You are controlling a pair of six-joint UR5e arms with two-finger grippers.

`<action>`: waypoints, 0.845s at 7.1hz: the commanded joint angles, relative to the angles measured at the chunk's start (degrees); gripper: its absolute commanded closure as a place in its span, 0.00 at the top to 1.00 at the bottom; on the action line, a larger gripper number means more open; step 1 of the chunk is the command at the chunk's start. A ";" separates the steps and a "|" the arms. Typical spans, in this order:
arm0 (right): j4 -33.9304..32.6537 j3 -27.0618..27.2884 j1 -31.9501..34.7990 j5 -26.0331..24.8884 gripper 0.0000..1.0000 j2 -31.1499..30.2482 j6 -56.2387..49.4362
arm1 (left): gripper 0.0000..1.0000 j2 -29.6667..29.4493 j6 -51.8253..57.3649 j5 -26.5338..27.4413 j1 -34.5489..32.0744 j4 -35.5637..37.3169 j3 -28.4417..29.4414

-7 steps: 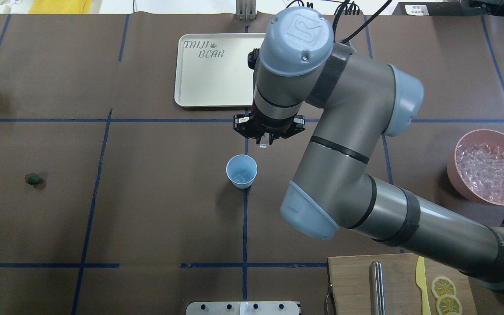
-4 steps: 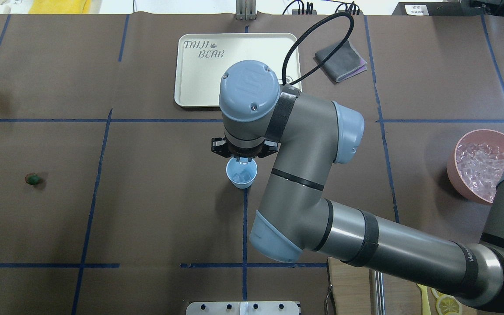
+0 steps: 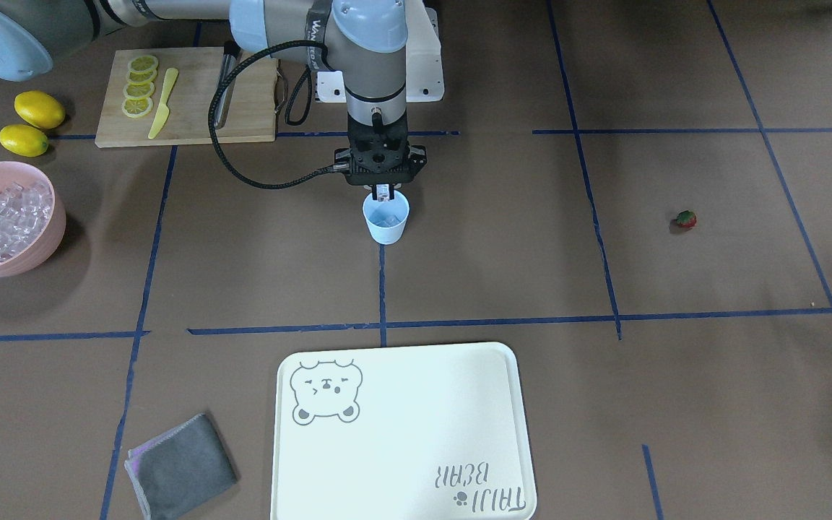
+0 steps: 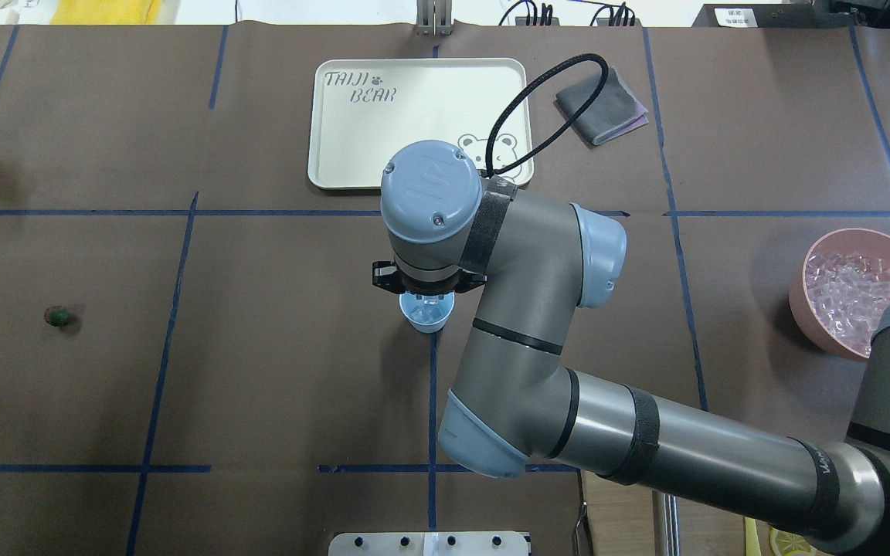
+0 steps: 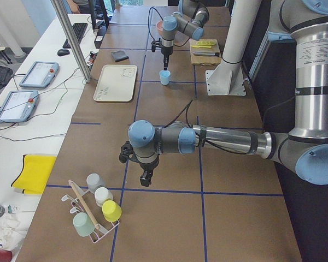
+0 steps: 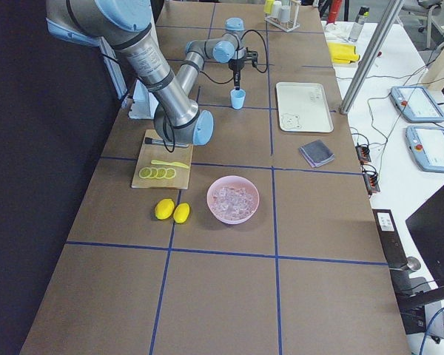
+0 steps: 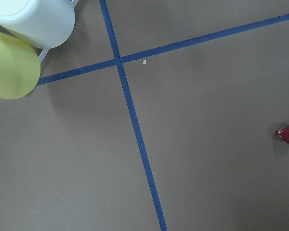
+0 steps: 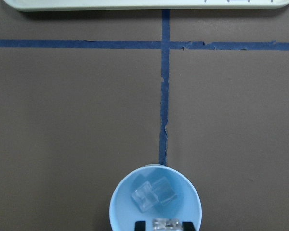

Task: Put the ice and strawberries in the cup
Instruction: 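Open the right gripper to drop the ice cube into the cup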

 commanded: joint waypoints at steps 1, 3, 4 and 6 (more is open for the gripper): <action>0.01 0.03 -0.08 -0.47 1.00 -0.47 -0.38 | 1.00 0.00 0.00 0.00 0.00 0.00 0.11; 0.01 0.20 -0.08 -0.47 1.00 0.05 -0.11 | 1.00 0.00 0.00 0.00 0.00 -0.09 0.11; 0.01 0.38 -0.08 -0.47 1.00 0.14 0.24 | 1.00 0.00 0.00 0.00 0.00 -0.09 0.11; -0.08 0.99 1.66 0.13 1.00 -0.03 -0.63 | 1.00 0.00 0.09 0.00 0.09 -0.35 0.02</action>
